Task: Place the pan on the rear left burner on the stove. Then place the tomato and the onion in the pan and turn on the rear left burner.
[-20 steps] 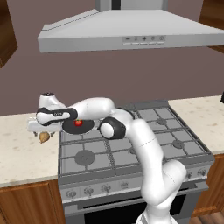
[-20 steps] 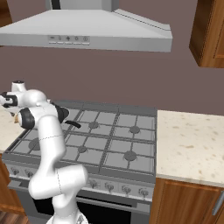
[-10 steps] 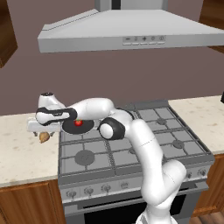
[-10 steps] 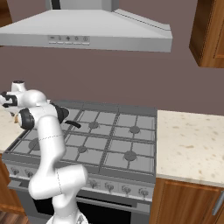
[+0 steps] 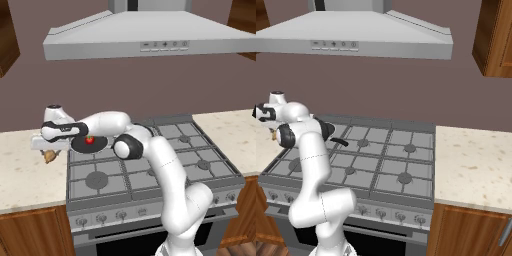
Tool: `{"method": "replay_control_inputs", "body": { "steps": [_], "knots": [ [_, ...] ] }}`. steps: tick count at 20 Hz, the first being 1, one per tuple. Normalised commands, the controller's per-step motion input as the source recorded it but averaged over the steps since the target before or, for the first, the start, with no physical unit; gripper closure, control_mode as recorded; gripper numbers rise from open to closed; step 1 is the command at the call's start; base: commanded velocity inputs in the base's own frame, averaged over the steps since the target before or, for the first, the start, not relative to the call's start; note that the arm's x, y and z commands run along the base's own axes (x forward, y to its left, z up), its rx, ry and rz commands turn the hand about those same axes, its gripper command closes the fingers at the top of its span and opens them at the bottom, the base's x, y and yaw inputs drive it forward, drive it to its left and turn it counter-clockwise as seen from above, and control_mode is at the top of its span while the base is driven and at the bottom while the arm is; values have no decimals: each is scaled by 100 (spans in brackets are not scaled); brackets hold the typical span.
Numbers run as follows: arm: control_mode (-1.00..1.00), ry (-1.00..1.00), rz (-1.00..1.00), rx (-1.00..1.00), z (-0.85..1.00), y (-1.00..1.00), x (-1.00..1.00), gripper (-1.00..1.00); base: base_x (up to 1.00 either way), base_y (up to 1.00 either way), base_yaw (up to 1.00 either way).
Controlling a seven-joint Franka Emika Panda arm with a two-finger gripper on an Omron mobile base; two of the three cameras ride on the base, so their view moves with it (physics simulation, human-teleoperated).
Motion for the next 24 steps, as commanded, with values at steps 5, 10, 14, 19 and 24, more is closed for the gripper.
{"method": "replay_control_inputs", "body": {
  "steps": [5,10,14,19,24],
  "knots": [
    [-100,0,0,0,60,-33,0,100,0,0,0],
    [-100,0,0,0,40,-60,0,100,0,0,0],
    [-100,0,0,0,12,-74,0,100,0,0,0],
    [-100,0,0,0,0,-78,0,100,0,0,0],
    [-100,-1,0,0,0,-73,0,100,0,0,0]
  ]
}}
